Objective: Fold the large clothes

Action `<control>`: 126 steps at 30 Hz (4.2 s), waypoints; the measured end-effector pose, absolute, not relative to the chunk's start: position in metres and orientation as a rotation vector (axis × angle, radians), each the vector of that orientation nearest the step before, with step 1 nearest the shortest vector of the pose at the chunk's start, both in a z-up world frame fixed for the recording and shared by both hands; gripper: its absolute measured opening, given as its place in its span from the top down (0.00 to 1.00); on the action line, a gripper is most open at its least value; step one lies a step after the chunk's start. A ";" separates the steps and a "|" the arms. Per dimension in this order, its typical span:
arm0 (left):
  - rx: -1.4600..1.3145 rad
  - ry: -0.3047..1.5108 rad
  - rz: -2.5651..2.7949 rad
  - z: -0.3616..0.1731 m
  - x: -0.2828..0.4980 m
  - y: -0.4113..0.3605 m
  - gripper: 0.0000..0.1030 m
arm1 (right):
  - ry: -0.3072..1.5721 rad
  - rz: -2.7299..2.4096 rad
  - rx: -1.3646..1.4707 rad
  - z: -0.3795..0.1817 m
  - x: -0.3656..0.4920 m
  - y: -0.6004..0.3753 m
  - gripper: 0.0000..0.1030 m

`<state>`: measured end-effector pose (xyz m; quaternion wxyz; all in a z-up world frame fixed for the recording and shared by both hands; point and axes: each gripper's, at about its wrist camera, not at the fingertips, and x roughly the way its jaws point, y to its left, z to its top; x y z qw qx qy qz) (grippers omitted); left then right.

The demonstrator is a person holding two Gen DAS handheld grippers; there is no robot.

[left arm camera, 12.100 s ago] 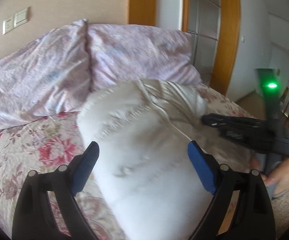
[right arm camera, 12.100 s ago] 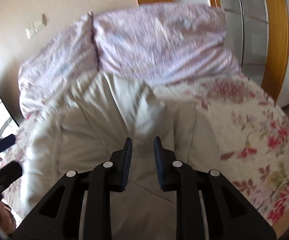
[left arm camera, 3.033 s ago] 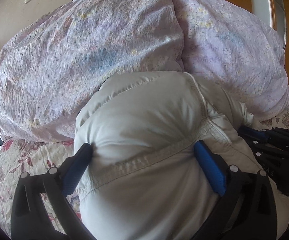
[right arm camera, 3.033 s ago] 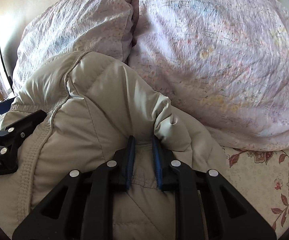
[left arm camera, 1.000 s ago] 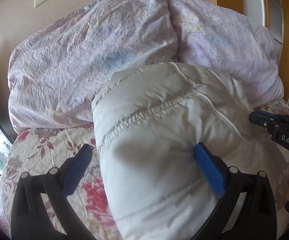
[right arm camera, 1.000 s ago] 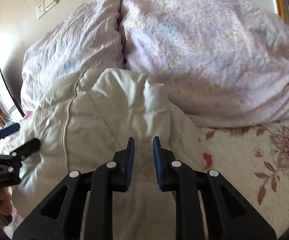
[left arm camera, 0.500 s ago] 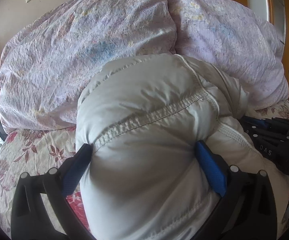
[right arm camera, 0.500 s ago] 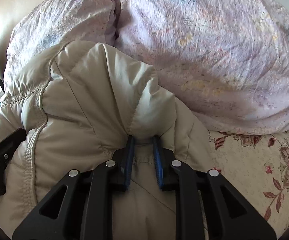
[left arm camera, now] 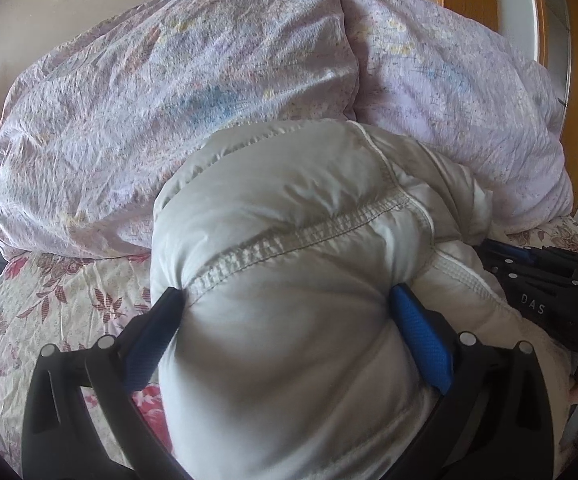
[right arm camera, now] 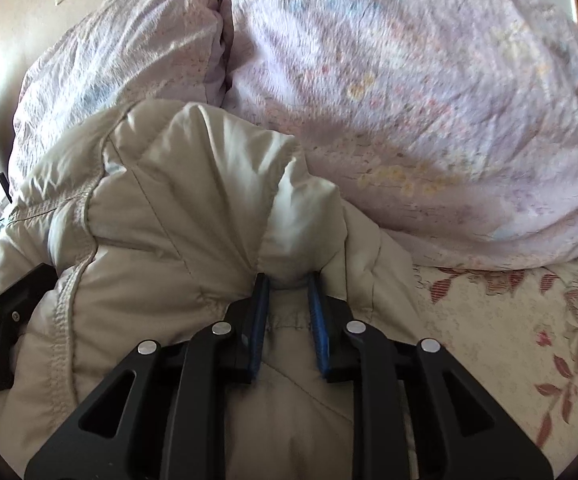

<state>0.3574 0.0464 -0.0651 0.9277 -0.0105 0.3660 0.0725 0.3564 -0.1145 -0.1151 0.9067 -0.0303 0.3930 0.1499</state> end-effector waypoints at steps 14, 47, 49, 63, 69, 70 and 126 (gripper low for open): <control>-0.094 0.815 0.179 -0.021 0.275 0.056 0.02 | 0.782 0.266 -0.044 -0.043 0.260 -0.141 0.01; -0.127 0.964 0.114 -0.020 0.143 0.018 0.02 | 0.924 0.287 -0.013 -0.035 0.117 -0.160 0.01; -0.128 0.965 0.114 -0.018 0.142 0.017 0.02 | 0.925 0.295 -0.011 -0.031 0.114 -0.159 0.01; -0.189 0.976 0.065 -0.007 0.132 0.010 0.02 | 0.909 0.351 0.047 -0.016 0.099 -0.159 0.01; -0.186 0.967 0.059 -0.003 0.129 0.005 0.02 | 0.912 0.377 0.094 -0.013 0.096 -0.164 0.01; -0.186 0.966 0.057 -0.002 0.129 0.005 0.02 | 0.915 0.386 0.104 -0.012 0.095 -0.164 0.01; -0.222 0.976 0.023 -0.004 0.133 -0.002 0.02 | 0.916 0.397 0.145 -0.012 0.096 -0.174 0.01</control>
